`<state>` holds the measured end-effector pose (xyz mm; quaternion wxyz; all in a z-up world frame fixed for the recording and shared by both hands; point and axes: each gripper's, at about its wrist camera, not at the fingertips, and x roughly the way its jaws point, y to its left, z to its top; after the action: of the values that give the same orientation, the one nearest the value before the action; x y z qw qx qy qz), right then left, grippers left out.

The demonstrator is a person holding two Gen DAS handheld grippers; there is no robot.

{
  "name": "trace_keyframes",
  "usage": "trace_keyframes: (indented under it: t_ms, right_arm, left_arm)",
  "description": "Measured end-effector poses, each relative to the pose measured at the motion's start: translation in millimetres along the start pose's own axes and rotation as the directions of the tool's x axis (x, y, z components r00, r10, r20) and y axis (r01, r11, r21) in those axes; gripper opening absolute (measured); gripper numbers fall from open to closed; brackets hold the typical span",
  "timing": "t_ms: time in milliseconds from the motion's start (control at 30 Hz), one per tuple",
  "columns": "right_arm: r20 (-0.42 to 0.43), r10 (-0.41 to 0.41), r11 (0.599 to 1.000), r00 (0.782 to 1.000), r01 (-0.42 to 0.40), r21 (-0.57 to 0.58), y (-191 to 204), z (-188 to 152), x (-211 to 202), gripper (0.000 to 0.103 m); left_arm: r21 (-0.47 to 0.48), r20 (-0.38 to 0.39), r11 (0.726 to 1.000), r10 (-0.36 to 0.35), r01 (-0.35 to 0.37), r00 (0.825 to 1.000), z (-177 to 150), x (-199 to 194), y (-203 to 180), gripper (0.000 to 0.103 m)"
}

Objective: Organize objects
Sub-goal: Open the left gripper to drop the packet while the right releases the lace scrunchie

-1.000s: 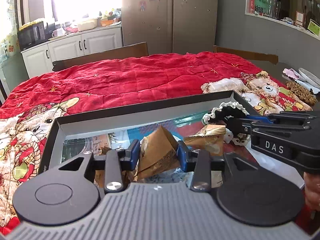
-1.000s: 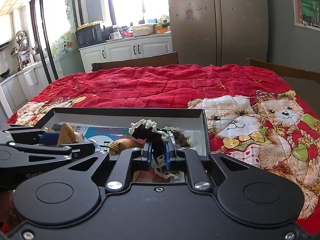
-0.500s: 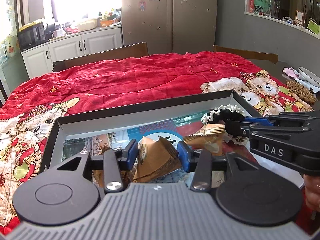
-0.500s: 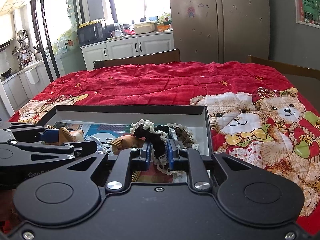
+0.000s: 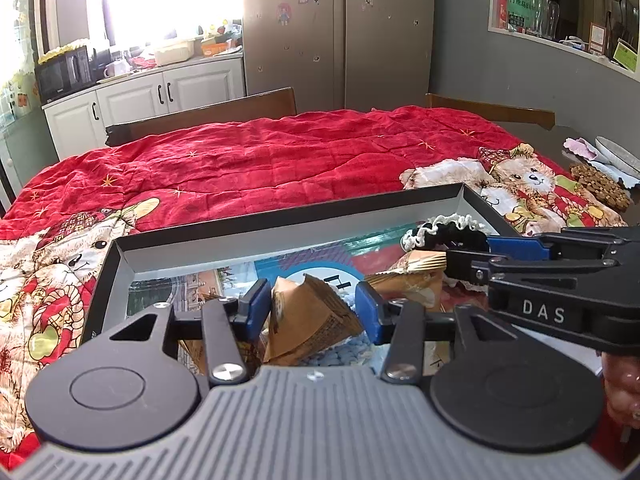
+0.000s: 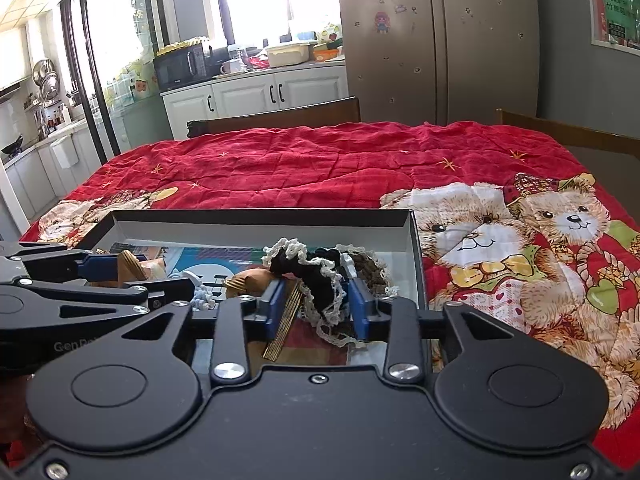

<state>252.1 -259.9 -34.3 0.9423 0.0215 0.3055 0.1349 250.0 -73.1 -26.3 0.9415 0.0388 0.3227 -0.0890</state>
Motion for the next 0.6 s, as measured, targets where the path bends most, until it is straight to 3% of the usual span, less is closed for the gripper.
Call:
trace_keyframes:
  t_ms: [600]
  right_arm:
    - [0.033,0.012,1.0,0.999,-0.012,-0.009,4.9,0.8,-14.7,0.039]
  left_arm:
    - [-0.003,0.071,1.0,-0.003,0.003,0.997,3.5,-28.0,-1.0,0.082]
